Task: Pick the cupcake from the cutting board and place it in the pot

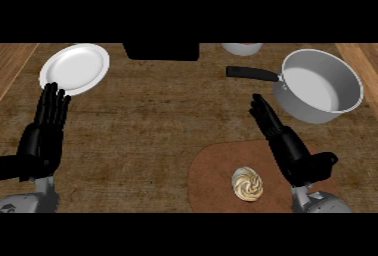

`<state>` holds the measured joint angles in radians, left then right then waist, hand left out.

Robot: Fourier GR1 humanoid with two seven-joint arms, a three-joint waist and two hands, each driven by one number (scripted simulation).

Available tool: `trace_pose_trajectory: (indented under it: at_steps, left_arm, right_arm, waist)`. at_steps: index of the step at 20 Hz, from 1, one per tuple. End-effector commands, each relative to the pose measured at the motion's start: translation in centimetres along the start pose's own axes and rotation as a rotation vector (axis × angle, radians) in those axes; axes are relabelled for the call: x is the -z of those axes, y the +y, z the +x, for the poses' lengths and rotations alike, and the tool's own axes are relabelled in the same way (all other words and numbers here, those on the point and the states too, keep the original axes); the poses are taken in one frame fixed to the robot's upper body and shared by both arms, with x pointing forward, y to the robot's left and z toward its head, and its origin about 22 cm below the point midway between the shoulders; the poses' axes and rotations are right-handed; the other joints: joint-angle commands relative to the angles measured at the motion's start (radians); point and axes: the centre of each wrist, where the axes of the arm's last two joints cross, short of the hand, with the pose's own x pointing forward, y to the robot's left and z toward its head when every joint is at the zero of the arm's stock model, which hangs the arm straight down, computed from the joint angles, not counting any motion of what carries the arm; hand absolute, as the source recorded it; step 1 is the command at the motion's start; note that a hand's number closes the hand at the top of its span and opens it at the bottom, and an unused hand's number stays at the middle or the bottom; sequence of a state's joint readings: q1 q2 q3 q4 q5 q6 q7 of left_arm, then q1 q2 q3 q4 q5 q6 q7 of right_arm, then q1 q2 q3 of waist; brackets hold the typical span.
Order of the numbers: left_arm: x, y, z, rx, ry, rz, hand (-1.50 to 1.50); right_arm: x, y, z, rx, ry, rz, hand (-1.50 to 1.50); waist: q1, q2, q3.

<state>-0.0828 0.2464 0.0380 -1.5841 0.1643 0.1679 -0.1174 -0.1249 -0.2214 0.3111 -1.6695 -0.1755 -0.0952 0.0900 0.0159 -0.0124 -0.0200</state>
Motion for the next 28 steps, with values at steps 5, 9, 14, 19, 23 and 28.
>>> trace_pose_trajectory:
  at_steps: [5,9,14,19,23,28]
  left_arm:
    - [1.6,0.7,2.3,0.047,0.099,0.041,0.00]
    - [1.5,-0.4,1.9,0.019,0.141,0.002,0.00]
    - [3.1,-1.3,3.5,0.011,0.162,-0.005,0.00]
    - [2.1,-1.0,4.7,0.005,0.188,0.006,0.00]
    - [3.2,-0.3,3.9,0.047,0.164,0.011,0.00]
    - [3.8,-0.9,4.3,0.003,0.156,0.004,0.00]
  right_arm:
    - [-1.9,-9.0,-0.2,-0.169,-0.173,-0.237,1.50]
    - [-3.6,-12.4,-2.8,-0.551,-0.101,-0.429,-1.50]
    - [-6.4,-11.0,-6.1,-0.451,-0.316,-0.363,-1.50]
    - [-8.1,-13.1,-1.2,-0.518,-0.302,-0.247,-1.50]
    - [-7.5,-11.1,2.8,-0.625,-0.129,-0.076,-1.50]
    - [-7.6,-8.6,4.6,-0.787,0.090,0.127,-1.50]
  waist:
    - [-0.030,0.012,0.022]
    - [-0.034,0.016,0.023]
    - [-0.024,0.012,0.021]
    - [-0.020,0.010,0.020]
    - [-0.026,0.011,0.017]
    - [-0.021,0.012,0.016]
